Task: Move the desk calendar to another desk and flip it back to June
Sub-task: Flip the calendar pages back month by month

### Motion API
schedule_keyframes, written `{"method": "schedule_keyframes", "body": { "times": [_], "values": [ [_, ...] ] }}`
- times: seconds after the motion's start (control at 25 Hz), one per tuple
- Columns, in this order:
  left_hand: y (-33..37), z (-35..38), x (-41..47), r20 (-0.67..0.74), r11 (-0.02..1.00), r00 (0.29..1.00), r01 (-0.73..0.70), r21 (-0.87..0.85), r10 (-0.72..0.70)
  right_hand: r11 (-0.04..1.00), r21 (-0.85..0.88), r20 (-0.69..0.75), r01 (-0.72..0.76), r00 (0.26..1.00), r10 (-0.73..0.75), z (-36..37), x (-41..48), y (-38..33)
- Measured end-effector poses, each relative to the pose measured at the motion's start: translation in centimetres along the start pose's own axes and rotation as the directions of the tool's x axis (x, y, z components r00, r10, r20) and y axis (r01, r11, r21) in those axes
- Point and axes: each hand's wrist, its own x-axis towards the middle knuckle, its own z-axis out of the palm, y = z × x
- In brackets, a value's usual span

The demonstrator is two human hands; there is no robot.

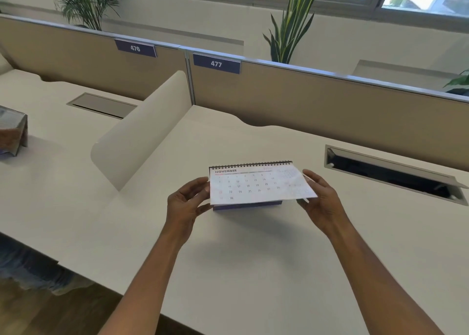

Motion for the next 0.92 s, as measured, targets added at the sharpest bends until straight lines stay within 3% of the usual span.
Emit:
{"method": "schedule_keyframes", "body": {
  "times": [0.4,0.92],
  "values": [
    [2.6,2.1,3.7,-0.044,0.986,0.991,-0.117,0.120,0.123,0.975,-0.200,-0.018,0.093,0.995,-0.099,2.5,2.6,-2.3],
    [0.4,2.1,6.5,-0.189,0.973,0.979,-0.038,0.228,0.082,0.936,-0.337,-0.170,0.104,0.971,-0.169,4.2,5.5,-1.8]
  ]
}}
